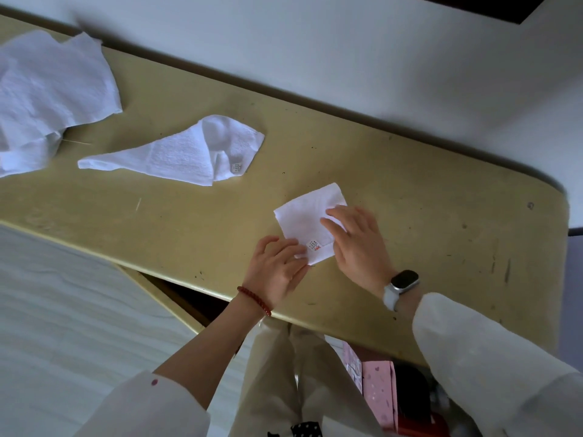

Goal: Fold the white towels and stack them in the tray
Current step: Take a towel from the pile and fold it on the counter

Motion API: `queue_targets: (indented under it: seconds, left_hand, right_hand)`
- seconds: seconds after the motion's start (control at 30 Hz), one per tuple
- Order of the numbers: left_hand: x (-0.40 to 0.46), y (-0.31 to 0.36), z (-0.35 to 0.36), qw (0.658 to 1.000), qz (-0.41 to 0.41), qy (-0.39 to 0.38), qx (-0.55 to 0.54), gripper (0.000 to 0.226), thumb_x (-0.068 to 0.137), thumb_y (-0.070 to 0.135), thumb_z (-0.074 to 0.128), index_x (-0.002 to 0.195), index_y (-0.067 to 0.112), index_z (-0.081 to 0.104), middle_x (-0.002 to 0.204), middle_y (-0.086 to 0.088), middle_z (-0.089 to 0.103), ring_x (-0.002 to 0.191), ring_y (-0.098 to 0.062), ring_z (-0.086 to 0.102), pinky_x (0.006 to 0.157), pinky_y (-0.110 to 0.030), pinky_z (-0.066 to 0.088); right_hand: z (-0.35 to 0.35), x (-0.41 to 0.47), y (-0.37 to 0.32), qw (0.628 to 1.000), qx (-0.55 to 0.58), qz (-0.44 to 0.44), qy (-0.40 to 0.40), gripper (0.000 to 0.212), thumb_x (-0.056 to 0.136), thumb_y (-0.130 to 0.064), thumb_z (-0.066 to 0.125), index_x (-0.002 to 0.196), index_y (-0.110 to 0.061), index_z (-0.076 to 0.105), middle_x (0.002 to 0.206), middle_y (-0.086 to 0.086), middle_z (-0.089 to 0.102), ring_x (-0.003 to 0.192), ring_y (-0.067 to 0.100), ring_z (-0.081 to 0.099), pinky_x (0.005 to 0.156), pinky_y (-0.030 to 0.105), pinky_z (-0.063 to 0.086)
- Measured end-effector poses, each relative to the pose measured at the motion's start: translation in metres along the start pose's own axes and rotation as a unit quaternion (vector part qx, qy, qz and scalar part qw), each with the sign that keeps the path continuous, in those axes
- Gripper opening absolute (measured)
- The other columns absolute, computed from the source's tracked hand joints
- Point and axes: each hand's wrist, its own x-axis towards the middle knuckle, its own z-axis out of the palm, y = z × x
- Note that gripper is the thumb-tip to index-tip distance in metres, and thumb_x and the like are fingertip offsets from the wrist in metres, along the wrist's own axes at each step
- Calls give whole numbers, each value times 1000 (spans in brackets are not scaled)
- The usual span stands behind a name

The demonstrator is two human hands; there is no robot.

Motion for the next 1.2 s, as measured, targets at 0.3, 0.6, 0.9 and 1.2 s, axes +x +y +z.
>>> queue_targets:
  seconds: [0.3, 0.6, 0.9, 1.2]
  left_hand:
    - [14, -22, -15, 985, -151, 63, -56, 20, 74, 16, 50, 90, 17, 62, 92, -2, 68, 88, -16, 53, 79, -30, 36]
    - [50, -44, -10, 959, -274, -32, -63, 25, 68, 19, 54, 86, 16, 70, 83, 0, 68, 83, -29, 60, 73, -30, 33]
    - [39, -52, -10, 955, -292, 57, -20, 19, 72, 7, 54, 84, 11, 67, 82, -5, 67, 77, -28, 60, 70, -32, 40]
    - [16, -45, -4, 990, -9, -124, 64, 46, 95, 24, 28, 129, 5, 53, 137, -8, 51, 125, -23, 50, 98, -48, 42]
  right_hand:
    - [28, 8, -4, 984, -64, -23, -162, 51, 92, -25, 27, 139, -6, 34, 147, 17, 32, 138, 30, 28, 112, 45, 16]
    - [31, 7, -5, 985, -73, -28, -156, 52, 93, -26, 24, 141, -6, 28, 149, 17, 28, 140, 30, 24, 111, 45, 18]
    - [34, 5, -2, 986, -73, -35, -148, 51, 94, -26, 25, 142, -8, 27, 150, 14, 28, 140, 28, 23, 111, 46, 19]
    - [31, 8, 11, 983, -83, -91, -137, 49, 94, -26, 28, 139, -8, 33, 147, 13, 34, 137, 27, 31, 110, 44, 18]
